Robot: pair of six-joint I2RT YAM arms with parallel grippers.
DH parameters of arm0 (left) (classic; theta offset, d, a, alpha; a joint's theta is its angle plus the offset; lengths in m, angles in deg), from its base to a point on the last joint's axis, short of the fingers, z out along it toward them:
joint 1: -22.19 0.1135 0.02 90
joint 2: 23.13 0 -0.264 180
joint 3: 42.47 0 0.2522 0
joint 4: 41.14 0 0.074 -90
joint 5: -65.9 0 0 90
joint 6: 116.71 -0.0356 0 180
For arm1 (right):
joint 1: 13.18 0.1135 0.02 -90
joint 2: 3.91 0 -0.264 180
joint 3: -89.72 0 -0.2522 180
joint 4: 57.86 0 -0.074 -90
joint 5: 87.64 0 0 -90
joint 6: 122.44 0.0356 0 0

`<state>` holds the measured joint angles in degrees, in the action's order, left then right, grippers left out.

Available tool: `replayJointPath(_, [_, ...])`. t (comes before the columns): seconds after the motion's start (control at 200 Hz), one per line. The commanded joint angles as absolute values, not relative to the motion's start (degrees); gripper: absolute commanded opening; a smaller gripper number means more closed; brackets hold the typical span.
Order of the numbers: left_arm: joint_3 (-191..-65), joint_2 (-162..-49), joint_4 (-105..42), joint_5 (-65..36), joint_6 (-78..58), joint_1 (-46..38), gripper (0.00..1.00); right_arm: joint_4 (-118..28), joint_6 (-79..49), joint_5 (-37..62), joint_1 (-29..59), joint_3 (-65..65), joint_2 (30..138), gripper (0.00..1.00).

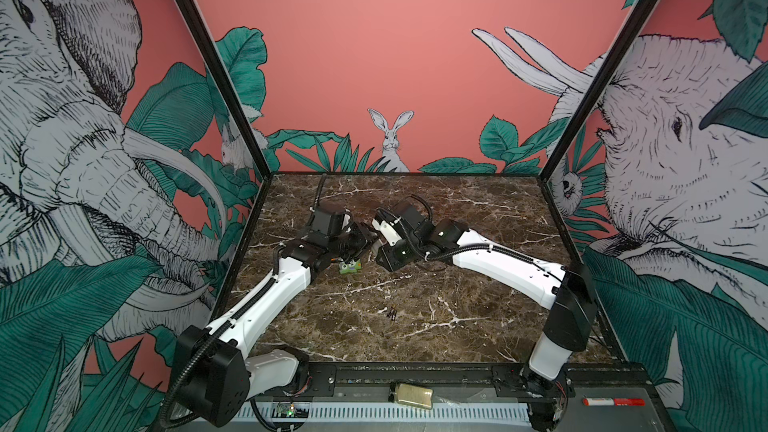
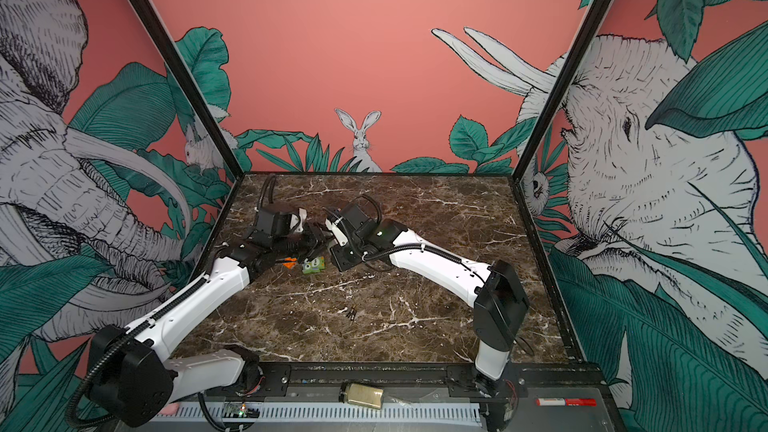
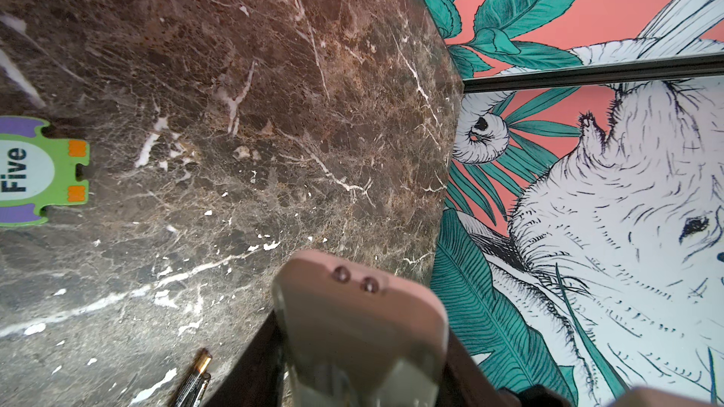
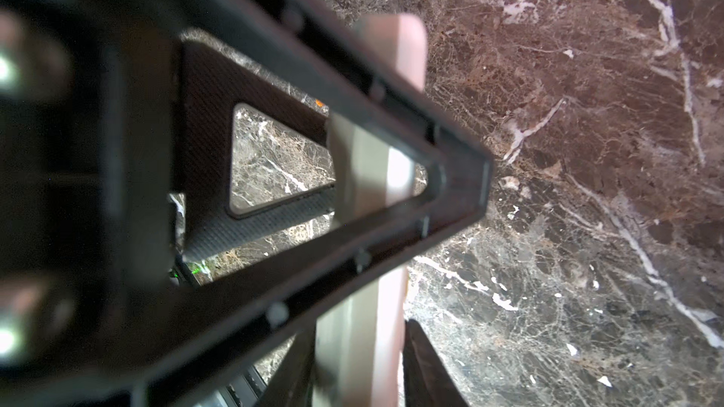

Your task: Load the batteries into the remote control

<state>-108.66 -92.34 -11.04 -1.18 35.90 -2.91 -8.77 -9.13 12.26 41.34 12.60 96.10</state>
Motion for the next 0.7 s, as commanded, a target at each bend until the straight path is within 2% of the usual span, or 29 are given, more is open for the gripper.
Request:
replayJointPath(0.0, [-108.09, -89.62, -11.85, -1.31, 36.48, -3.3, 0.0, -8.86, -9.88, 10.32, 41.71, 11.77, 94.07, 0.27])
replayJointPath(0.16, [-108.35, -89.49, -12.52, -0.9, 36.13, -3.38, 0.0, -9.79, -9.65, 9.55, 41.75, 10.76, 93.04, 0.19])
replayJointPath(0.275, [-108.02, -88.9, -13.16, -0.81, 36.1, -3.45, 0.18, -10.59, -9.16, 9.61, 41.69, 9.99, 92.42, 0.13])
replayJointPath(0.385, [-108.34, -88.15, -13.24, -0.46, 35.38, -3.41, 0.3, -11.25, -8.22, 10.02, 41.54, 9.63, 91.94, 0.0])
replayJointPath(0.69, [-106.66, -84.64, -16.85, 1.12, 34.59, -3.42, 0.67, -16.65, -4.7, 13.49, 39.39, 5.73, 88.71, 0.0])
